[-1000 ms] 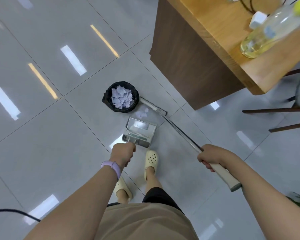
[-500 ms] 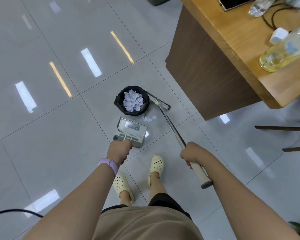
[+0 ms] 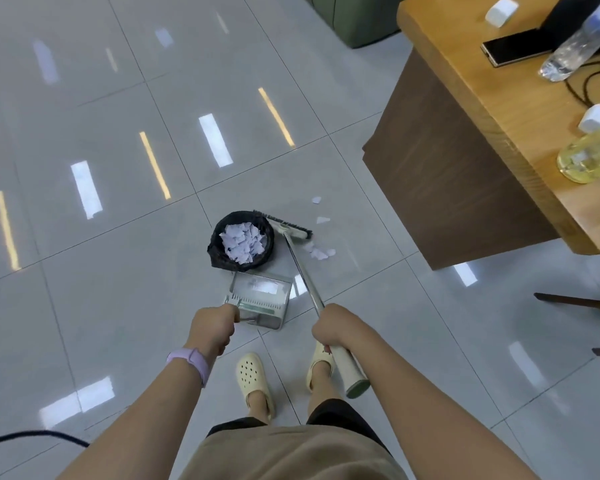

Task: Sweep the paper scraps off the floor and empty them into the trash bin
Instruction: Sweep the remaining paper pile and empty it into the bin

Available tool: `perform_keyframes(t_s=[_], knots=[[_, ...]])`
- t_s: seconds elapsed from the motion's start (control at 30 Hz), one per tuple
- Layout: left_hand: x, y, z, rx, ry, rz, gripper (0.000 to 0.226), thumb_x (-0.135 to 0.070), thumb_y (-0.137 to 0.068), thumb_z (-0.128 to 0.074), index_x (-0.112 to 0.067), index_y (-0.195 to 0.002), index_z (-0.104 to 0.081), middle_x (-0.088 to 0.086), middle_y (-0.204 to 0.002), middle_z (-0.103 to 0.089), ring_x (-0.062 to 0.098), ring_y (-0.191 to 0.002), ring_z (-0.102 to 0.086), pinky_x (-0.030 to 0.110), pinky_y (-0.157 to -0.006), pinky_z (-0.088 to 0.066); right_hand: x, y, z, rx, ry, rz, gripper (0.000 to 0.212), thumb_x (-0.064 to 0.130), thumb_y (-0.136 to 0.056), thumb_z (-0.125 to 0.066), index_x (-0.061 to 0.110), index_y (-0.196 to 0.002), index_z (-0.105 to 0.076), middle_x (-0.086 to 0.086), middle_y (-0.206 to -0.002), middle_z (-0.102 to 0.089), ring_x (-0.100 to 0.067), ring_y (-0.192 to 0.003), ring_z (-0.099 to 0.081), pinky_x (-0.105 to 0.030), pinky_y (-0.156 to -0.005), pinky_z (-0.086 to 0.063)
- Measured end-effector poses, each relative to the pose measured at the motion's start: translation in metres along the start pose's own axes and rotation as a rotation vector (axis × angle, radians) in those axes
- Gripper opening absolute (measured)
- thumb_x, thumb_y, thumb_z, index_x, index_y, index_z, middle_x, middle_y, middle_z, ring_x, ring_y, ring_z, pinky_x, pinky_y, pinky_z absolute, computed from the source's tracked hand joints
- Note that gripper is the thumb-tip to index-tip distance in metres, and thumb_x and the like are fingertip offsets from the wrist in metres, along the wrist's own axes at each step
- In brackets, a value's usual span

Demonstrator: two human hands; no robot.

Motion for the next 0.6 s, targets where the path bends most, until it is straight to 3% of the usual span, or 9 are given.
perform_keyframes(t_s=[0.13,0.27,0.37,0.47,0.6], knots=[[0.025,0.001,0.028,-0.034,0.062,0.047,0.012,-0.007,-0.074,-0.053,-0.012,-0.074,-0.043,0.008,-0.060,-0.040,0.016,-0.047,-0.027,0.023,-0.050,-0.022,0.045,0.002,-0.029,0.049,0.063,0.050,0.019,0.005,-0.092,-0.044,0.000,-0.109,-0.052,-0.006,-0.065,-0.058,-0.023,-0.064,-0.062,-0.029,-0.060,-0.049],[0.050,0.005,0.048,-0.022,0.075,0.064,0.013,-0.007,-0.074,-0.055,-0.010,-0.073,-0.042,0.008,-0.058,-0.041,0.017,-0.048,-0.028,0.023,-0.050,-0.022,0.081,0.002,-0.038,0.079,0.141,0.107,0.006,0.006,-0.089,-0.048,0.002,-0.089,-0.053,-0.007,-0.062,-0.057,-0.019,-0.053,-0.054,-0.026,-0.054,-0.044],[0.063,0.005,0.056,0.026,-0.016,0.038,0.015,-0.009,-0.075,-0.058,-0.009,-0.070,-0.044,0.008,-0.058,-0.043,0.017,-0.049,-0.031,0.023,-0.049,-0.024,0.095,0.001,-0.025,0.069,0.122,0.118,0.007,0.002,-0.083,-0.046,0.004,-0.079,-0.051,-0.010,-0.060,-0.058,-0.025,-0.057,-0.057,-0.029,-0.059,-0.048],[0.064,0.005,0.055,0.065,-0.136,-0.003,0.016,-0.012,-0.073,-0.061,-0.009,-0.065,-0.047,0.008,-0.055,-0.045,0.020,-0.048,-0.033,0.023,-0.047,-0.025,0.086,-0.002,-0.007,0.070,0.061,0.081,0.010,-0.002,-0.079,-0.046,-0.001,-0.086,-0.054,-0.020,-0.071,-0.060,-0.032,-0.065,-0.057,-0.036,-0.065,-0.051],[0.041,0.008,0.034,0.102,-0.164,-0.075,0.020,-0.010,-0.073,-0.060,-0.010,-0.063,-0.043,0.009,-0.059,-0.041,0.021,-0.053,-0.030,0.026,-0.048,-0.022,0.054,-0.016,0.028,-0.027,-0.072,0.032,0.012,-0.002,-0.078,-0.045,-0.002,-0.087,-0.054,-0.017,-0.064,-0.058,-0.027,-0.054,-0.055,-0.031,-0.053,-0.051]])
Point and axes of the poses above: each hand's wrist, its own y-axis away from the middle knuckle, its own z-axis out of the back of the hand, x = y × z, the point moved 5 cm from there along -y, towards the middle knuckle
